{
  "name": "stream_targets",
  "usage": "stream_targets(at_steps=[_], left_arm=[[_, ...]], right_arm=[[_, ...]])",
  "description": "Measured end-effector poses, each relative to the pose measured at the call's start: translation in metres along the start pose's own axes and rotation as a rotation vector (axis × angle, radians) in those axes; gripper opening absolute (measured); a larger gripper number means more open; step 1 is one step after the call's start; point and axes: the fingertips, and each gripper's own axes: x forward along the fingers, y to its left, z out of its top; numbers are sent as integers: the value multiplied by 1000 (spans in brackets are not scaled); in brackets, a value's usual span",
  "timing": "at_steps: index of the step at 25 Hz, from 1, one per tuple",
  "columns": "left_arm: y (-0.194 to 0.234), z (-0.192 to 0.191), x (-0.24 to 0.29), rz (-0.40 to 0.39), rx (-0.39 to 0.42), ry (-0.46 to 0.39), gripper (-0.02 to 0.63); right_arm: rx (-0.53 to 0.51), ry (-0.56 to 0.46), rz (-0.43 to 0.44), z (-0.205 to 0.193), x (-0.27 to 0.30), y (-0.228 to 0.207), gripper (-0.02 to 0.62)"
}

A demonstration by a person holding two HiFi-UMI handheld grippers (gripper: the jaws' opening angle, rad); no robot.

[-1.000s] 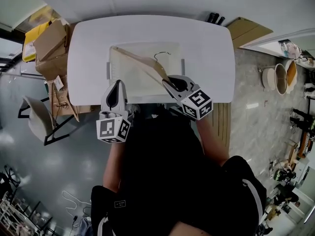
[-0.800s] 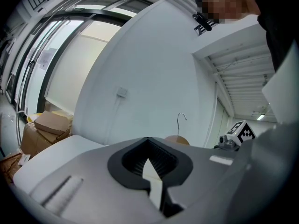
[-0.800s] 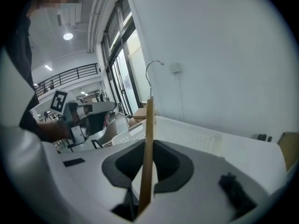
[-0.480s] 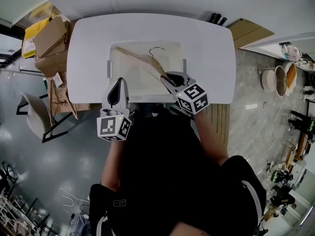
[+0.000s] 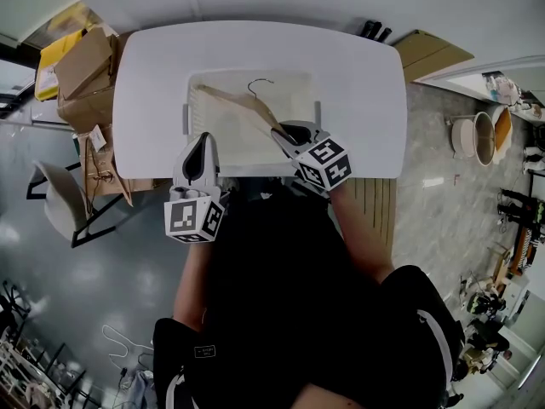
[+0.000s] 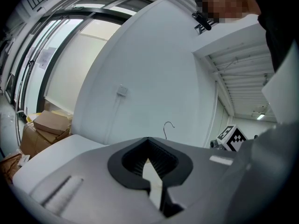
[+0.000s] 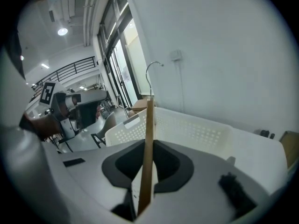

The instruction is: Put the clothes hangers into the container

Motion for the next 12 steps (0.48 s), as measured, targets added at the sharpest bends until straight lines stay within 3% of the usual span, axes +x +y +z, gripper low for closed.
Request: stream_targets(at_steps=[12], left_arm=[[5,1,5,10,-2,1,3]], right_arm=[[-15,65,3,-3,14,-5,61]])
